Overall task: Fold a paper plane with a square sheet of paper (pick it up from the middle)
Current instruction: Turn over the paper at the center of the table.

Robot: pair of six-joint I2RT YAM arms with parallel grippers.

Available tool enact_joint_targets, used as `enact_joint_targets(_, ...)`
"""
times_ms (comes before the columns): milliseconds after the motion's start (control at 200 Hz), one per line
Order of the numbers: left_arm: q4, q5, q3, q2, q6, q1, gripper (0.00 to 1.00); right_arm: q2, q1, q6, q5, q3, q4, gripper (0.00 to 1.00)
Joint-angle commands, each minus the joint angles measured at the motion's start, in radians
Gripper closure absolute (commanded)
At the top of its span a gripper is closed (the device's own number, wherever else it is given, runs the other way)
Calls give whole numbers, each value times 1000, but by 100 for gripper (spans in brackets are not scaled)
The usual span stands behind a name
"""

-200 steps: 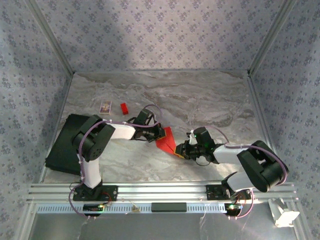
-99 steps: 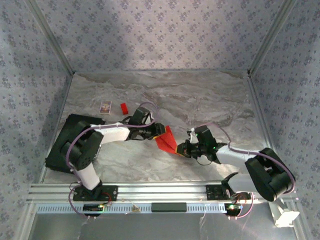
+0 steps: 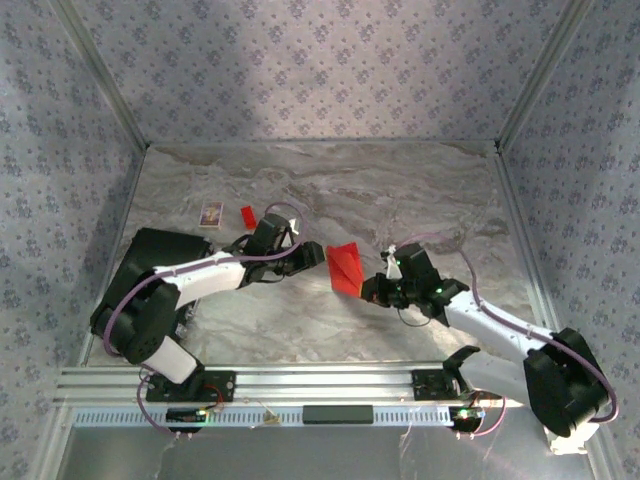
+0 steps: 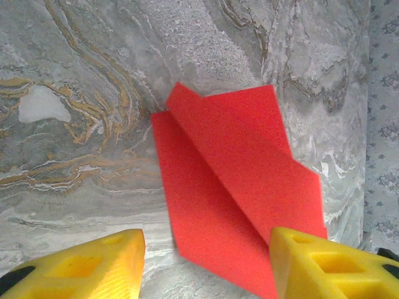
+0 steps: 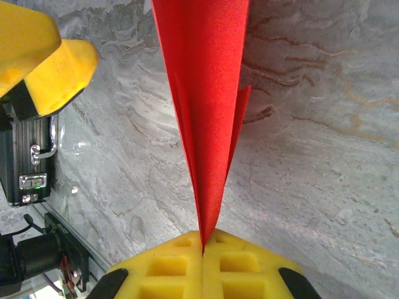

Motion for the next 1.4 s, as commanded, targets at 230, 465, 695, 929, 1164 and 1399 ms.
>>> enact_joint_targets(230, -48, -53, -21, -110, 30, 13, 44, -108, 43, -132, 240, 122, -271, 95)
enact_joint_targets(465, -62, -80, -39, -145, 30, 21, 43, -125, 123, -205, 448, 226, -385, 95)
enact_joint_targets(695, -80, -104, -47, -175, 30, 32, 42, -62, 250, -257, 736, 324, -537, 95)
enact_joint_targets(929, -100, -114, -52, -190, 32, 43, 42, 34, 370, -197, 1043, 413, -688, 97)
enact_joint_targets(1164, -139, -142, -71, -239, 32, 77, 42, 135, 436, -189, 1207, 464, -773, 97)
enact_joint_targets(1399, -198, -176, -85, -307, 37, 117, 42, 290, 470, -178, 1240, 503, -812, 97)
